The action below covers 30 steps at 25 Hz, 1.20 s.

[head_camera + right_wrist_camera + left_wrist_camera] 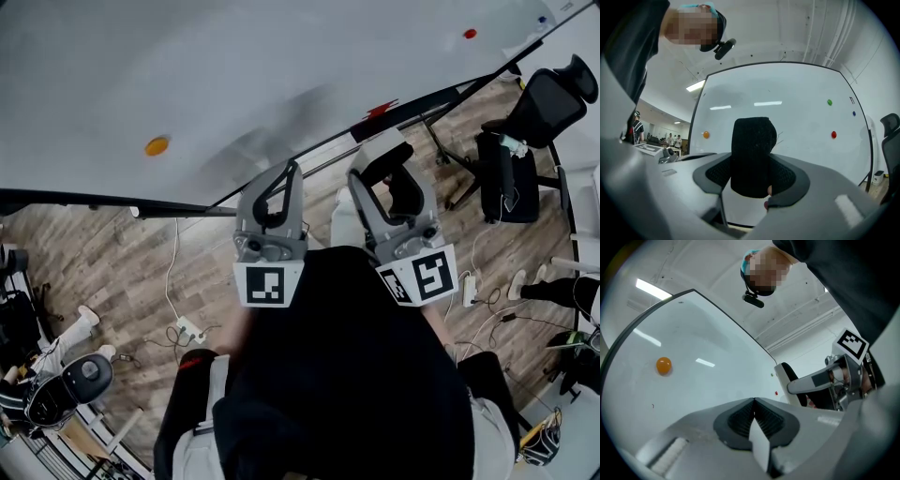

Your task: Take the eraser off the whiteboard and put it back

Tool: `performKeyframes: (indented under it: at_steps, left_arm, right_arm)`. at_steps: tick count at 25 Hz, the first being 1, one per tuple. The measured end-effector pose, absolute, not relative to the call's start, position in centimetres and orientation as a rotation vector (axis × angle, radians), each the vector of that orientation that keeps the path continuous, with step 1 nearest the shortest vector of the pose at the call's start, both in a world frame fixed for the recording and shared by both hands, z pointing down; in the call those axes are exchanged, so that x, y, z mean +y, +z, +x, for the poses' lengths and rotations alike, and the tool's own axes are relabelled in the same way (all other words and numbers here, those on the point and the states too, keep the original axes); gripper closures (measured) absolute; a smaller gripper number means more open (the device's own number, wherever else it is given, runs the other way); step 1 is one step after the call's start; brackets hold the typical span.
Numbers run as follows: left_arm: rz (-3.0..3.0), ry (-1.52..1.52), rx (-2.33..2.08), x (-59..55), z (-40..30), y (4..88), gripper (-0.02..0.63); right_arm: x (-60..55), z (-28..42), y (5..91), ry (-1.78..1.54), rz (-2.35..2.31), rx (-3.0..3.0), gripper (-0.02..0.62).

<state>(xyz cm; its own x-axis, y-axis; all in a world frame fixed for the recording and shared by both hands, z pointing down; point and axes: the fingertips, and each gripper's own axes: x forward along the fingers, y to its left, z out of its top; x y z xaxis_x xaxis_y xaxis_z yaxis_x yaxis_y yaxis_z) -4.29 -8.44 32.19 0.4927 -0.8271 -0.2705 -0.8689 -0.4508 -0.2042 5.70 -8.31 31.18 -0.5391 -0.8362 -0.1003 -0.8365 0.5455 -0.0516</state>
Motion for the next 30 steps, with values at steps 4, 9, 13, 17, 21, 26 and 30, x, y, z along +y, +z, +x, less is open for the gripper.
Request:
performKeyframes:
  at_steps: [4,9,13,17,21,26,30]
  left_arm:
    - [-2.425,0.184,1.422,-8.5,-4.6,32.3,0.603]
    - [-2.426,0.184,1.428,-8.7,-4.3,32.2,0.604]
    - [-2.43,0.176,1.425,-8.7,-4.3,32.6,0.603]
    - [-2.433,0.176,1.431,-8.8,-4.4,32.7,0.604]
    - [-2.431,0.172,1.433,-9.2,-4.6,32.9,0.604]
    - [-2.433,0.179,1.451,-9.5,-4.7,32.9,0.604]
    - [-2.43,0.187,1.46,-9.7,-5.0,32.9,0.603]
  right_arm:
    - [-7.8,5.1,31.9,-0.003,-1.431,2.681,0.365]
    - [-7.5,5.3,32.7,-0.015,-1.428,2.696,0.365]
    - [-7.3,5.0,33.3,-0.02,-1.42,2.719,0.365]
    - [-7.5,4.9,33.3,-0.02,-1.422,2.723,0.365]
    - [-7.9,4.9,33.4,-0.024,-1.429,2.724,0.365]
    - [-8.0,4.9,33.6,-0.031,-1.427,2.731,0.365]
    - [-8.1,4.5,33.8,-0.035,-1.422,2.741,0.364]
